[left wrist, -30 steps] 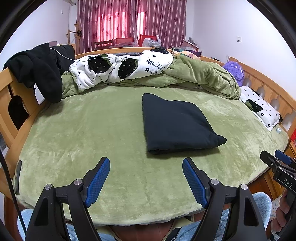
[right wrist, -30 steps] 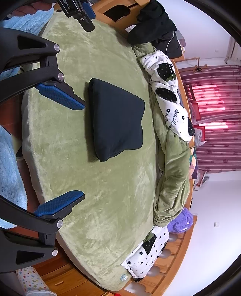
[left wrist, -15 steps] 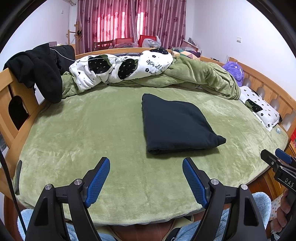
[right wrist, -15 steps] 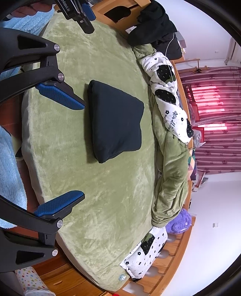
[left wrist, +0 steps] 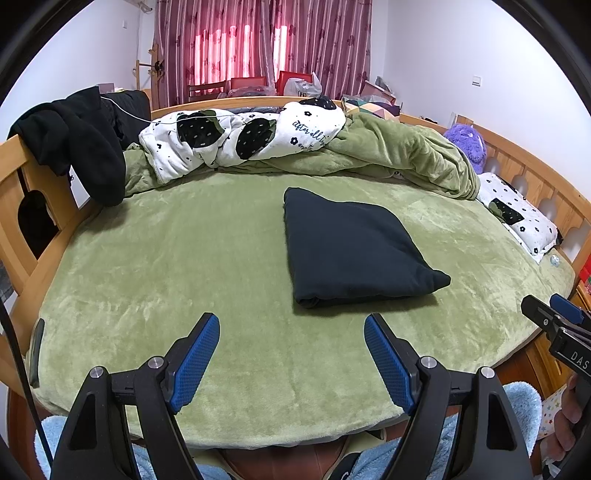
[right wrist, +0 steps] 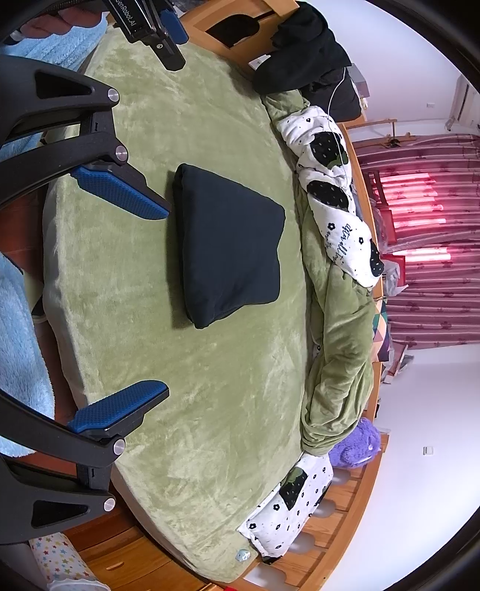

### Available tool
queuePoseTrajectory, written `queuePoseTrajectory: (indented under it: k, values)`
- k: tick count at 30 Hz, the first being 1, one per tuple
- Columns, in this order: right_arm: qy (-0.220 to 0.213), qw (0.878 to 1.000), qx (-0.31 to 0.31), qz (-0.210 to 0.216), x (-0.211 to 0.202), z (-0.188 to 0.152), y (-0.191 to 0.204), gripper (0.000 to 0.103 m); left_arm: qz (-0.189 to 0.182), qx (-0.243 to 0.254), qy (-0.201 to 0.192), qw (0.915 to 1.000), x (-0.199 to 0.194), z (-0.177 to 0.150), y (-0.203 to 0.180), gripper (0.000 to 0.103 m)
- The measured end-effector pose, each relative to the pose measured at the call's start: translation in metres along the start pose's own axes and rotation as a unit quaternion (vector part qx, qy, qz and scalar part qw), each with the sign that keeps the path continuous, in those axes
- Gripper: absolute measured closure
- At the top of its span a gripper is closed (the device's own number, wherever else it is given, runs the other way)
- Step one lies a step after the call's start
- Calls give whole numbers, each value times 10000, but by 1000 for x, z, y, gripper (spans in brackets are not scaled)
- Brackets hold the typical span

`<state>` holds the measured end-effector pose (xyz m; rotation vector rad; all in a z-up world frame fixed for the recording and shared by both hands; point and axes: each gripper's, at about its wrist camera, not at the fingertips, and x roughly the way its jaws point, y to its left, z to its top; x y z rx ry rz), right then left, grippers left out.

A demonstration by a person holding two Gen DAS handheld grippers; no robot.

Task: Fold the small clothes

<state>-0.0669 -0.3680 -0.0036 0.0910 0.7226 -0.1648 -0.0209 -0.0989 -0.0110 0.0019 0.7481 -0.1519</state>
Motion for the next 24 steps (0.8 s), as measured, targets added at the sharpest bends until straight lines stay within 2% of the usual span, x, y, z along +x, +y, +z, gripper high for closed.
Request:
queuePoseTrajectory:
  k: [24]
  values:
    - [-31,10000,-7,6,-4,2,1,15,-36,-21,-16,10000,-4,2,5,23]
